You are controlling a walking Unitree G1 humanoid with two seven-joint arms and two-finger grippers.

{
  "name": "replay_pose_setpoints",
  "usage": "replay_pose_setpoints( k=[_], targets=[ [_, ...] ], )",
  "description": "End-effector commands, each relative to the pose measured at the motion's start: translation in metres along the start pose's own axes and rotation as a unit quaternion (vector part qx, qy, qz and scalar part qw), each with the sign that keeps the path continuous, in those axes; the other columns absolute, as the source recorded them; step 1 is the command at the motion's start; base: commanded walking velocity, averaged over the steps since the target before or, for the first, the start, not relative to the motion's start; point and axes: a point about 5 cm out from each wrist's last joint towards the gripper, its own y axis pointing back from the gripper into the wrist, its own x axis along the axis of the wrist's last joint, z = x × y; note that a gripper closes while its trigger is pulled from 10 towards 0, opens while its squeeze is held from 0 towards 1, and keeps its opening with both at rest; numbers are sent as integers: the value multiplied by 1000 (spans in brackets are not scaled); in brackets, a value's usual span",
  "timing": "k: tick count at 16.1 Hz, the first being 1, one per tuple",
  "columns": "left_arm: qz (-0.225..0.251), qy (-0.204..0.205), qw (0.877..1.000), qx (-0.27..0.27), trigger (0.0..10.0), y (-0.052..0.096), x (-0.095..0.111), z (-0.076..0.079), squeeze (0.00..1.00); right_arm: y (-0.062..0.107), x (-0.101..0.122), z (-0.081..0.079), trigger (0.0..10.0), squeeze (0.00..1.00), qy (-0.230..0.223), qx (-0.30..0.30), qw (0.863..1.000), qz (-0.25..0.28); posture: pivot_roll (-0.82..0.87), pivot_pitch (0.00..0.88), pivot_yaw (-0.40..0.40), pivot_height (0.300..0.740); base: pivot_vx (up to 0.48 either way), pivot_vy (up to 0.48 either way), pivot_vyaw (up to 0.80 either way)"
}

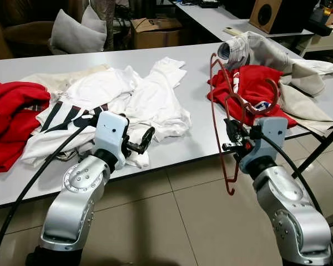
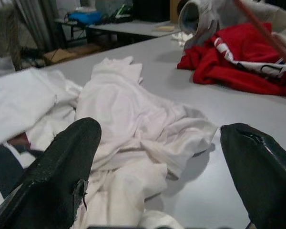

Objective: Hang hanger

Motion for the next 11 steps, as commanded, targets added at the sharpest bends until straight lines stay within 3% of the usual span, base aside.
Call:
replay_pose_setpoints(
  k=[1, 4, 7, 8, 10, 11],
  targets=[
    [-5, -1, 1000, 6, 10000, -1, -2, -1, 0, -1, -1, 0, 10000, 0, 10, 2, 1000, -9, -134, 0, -27, 740, 0, 0, 0],
    [-9, -7, 1000, 23, 10000, -1, -4, -5, 0, 0, -5, 10, 10000, 0, 52, -8, 998, -29, -136, 0, -28, 740, 0, 0, 0],
    [-11, -15, 999, 47, 10000, -3, -5, -16, 0, 5, -1, 22, 10000, 0, 14, -9, 1000, -23, -146, 0, -23, 740, 0, 0, 0],
    [-17, -28, 998, 45, 10000, -5, -7, -20, 0, 10, -2, 29, 10000, 0, 36, -13, 999, -32, -156, 0, -19, 740, 0, 0, 0],
    [-53, -95, 994, 16, 10000, -9, -16, -25, 0, 21, -7, 42, 10000, 0, 87, -15, 995, -56, -160, 0, -16, 740, 0, 0, 0],
    [-74, -147, 986, -20, 10000, -11, -22, -27, 0, 31, -9, 46, 10000, 0, 77, 6, 995, -70, -164, 0, -16, 740, 0, 0, 0]
  ],
)
